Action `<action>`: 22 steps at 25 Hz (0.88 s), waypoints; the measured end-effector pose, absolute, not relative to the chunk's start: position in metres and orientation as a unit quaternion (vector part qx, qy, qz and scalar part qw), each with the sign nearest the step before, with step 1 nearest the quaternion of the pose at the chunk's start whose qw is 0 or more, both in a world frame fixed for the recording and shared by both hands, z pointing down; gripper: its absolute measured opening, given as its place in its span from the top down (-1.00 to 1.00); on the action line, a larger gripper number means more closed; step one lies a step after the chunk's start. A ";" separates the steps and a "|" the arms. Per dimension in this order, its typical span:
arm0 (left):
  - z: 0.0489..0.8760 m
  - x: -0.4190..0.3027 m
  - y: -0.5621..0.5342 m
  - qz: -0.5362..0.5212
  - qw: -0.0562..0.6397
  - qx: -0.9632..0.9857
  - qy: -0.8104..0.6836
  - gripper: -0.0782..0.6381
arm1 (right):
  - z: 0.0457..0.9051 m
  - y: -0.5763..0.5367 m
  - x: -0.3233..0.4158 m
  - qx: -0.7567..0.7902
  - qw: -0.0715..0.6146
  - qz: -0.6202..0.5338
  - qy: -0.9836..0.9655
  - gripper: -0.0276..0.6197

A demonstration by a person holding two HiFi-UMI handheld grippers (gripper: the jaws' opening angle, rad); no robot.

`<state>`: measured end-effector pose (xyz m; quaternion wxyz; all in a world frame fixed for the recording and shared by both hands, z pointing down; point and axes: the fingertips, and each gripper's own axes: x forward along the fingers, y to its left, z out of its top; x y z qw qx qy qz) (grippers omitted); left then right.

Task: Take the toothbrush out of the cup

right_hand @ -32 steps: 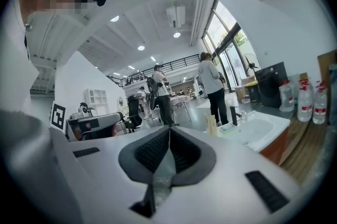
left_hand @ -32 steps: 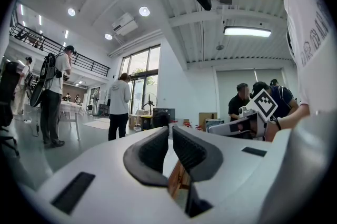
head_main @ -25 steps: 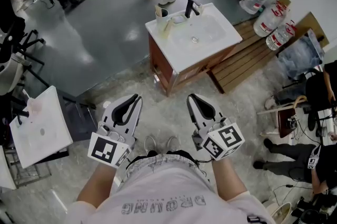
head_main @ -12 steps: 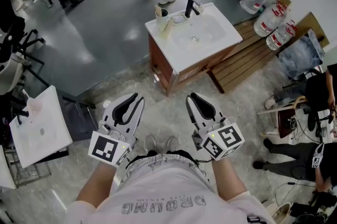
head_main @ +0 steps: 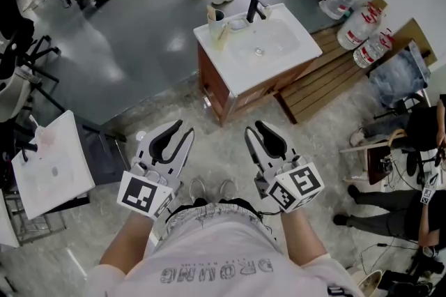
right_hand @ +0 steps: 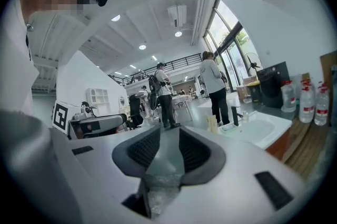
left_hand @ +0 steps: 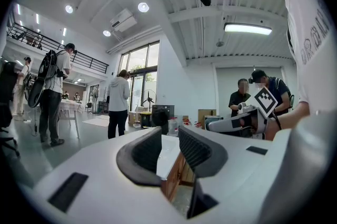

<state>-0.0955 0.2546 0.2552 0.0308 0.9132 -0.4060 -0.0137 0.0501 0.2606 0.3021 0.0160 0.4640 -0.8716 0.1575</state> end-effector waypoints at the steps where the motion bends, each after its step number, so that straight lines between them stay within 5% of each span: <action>1: 0.255 -0.095 0.254 -0.014 0.031 0.913 -0.406 0.46 | 0.302 0.260 0.051 0.464 0.016 0.158 -0.872 0.53; 22: 0.263 -0.094 0.253 -0.001 0.040 0.908 -0.418 0.25 | 0.304 0.260 0.055 0.462 0.015 0.162 -0.872 0.36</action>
